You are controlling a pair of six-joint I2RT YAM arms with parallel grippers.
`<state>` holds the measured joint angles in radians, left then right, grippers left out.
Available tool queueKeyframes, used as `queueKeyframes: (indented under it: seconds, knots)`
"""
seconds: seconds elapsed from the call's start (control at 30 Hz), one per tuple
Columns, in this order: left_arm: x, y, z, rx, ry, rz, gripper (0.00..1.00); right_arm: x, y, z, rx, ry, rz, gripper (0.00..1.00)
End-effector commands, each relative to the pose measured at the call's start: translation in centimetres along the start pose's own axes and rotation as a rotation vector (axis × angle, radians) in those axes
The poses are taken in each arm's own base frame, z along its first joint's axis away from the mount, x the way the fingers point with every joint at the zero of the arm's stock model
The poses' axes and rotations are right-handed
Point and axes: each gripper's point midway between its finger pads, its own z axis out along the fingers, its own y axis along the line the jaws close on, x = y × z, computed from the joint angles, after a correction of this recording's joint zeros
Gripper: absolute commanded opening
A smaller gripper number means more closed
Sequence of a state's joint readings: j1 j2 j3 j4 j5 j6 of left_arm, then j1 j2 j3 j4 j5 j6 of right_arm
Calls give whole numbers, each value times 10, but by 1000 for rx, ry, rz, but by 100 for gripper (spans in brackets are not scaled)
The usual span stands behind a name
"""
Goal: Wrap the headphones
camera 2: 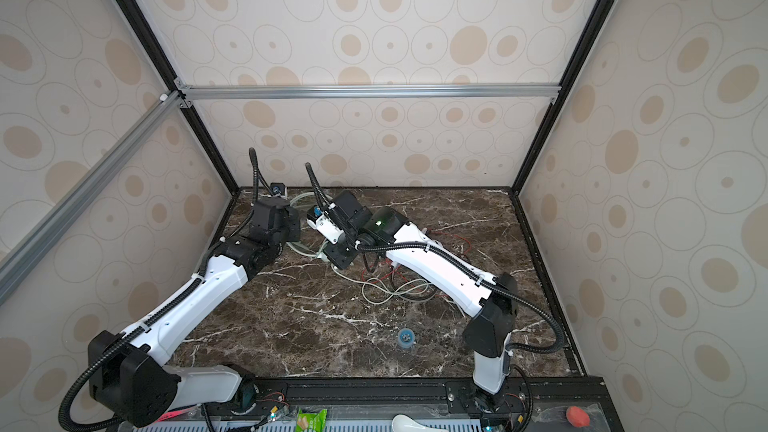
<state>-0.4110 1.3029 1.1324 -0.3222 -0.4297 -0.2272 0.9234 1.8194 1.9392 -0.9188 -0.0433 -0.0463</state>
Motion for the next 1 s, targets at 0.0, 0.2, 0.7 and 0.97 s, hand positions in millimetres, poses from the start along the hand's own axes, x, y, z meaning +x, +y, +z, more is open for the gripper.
queueKeyframes:
  seconds: [0.0,0.2,0.7,0.97]
  knots:
    - [-24,2,-13,17,-85,-7,0,-9,-16,-16,87,-14,-29,2]
    - [-23,-11,-22,117,-91,56,0,-20,-33,-19,163,-18,-42,4]
    - [-17,-8,-30,125,-79,119,0,-30,-59,-28,312,-36,-39,9]
    - [-20,-3,-29,89,-79,137,0,-31,-62,-41,338,-60,-83,11]
